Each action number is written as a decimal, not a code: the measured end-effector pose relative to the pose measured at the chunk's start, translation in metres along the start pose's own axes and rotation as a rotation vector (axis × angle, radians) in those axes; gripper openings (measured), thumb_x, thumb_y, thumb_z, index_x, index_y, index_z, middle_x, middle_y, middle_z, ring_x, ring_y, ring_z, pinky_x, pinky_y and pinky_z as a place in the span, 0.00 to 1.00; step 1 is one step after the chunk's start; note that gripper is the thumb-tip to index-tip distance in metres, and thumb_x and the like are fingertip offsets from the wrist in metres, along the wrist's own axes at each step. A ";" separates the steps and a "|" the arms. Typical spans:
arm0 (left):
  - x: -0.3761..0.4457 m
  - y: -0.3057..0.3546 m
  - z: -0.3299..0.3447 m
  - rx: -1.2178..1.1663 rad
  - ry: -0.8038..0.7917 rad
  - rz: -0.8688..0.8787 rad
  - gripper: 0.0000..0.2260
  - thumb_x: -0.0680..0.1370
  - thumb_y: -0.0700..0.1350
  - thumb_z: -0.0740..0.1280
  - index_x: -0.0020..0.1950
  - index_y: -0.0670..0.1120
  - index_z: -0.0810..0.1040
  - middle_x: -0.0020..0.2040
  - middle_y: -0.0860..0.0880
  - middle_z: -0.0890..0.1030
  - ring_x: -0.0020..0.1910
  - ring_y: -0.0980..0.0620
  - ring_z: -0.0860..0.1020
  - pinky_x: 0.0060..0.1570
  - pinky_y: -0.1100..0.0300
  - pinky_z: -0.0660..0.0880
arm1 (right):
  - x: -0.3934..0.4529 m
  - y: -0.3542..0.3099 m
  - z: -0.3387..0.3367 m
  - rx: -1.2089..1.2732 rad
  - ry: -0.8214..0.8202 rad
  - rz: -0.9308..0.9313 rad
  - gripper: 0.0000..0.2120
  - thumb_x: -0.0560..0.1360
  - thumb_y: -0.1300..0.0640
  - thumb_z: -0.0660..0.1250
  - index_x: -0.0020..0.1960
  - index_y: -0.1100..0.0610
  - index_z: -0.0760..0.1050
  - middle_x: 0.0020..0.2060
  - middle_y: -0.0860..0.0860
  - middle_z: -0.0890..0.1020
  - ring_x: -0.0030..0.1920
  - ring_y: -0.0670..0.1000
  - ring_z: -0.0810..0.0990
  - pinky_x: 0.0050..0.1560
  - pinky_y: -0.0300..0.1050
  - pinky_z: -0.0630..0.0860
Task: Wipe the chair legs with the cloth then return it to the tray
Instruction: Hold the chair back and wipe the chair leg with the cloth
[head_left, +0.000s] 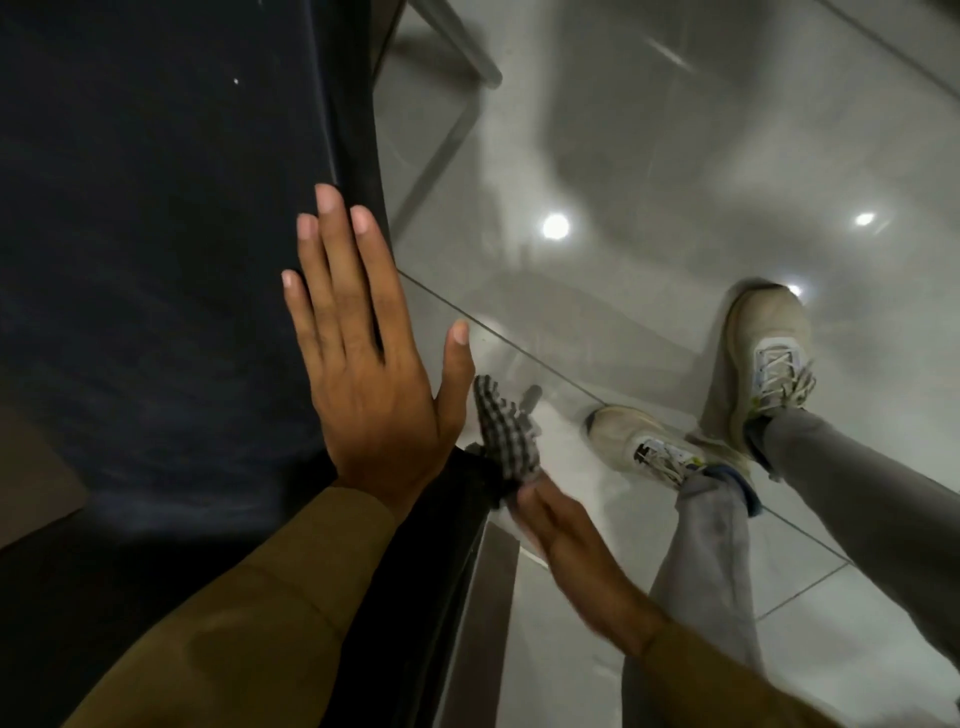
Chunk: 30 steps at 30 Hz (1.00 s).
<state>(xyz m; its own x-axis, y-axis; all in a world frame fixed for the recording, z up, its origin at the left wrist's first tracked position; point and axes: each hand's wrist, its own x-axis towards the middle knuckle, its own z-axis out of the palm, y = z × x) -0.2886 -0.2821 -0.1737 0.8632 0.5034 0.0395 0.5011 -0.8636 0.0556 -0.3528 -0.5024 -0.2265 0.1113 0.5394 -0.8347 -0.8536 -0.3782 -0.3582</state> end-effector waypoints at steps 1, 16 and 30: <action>0.000 -0.001 0.001 0.003 0.001 0.003 0.36 0.87 0.58 0.54 0.86 0.35 0.52 0.86 0.31 0.58 0.87 0.34 0.55 0.90 0.41 0.50 | -0.009 -0.001 0.004 -0.027 -0.022 0.000 0.21 0.86 0.39 0.59 0.78 0.38 0.70 0.76 0.38 0.76 0.77 0.38 0.72 0.76 0.31 0.68; -0.002 0.000 0.000 0.007 -0.003 -0.006 0.36 0.86 0.58 0.54 0.87 0.36 0.54 0.86 0.30 0.58 0.87 0.33 0.55 0.89 0.42 0.49 | 0.083 0.010 -0.010 0.268 0.168 0.142 0.18 0.89 0.49 0.53 0.73 0.48 0.76 0.71 0.55 0.82 0.75 0.54 0.78 0.80 0.51 0.71; 0.000 0.000 0.004 0.028 0.018 0.003 0.36 0.85 0.59 0.54 0.87 0.37 0.57 0.85 0.30 0.58 0.87 0.33 0.56 0.89 0.42 0.50 | 0.106 0.000 -0.010 0.364 0.247 0.218 0.20 0.90 0.51 0.48 0.66 0.54 0.77 0.70 0.62 0.81 0.75 0.65 0.75 0.78 0.56 0.70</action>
<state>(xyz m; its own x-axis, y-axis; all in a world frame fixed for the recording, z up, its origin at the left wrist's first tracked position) -0.2884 -0.2823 -0.1774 0.8634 0.5013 0.0573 0.5006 -0.8653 0.0272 -0.3358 -0.4528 -0.3191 -0.0100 0.2655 -0.9641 -0.9880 -0.1513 -0.0314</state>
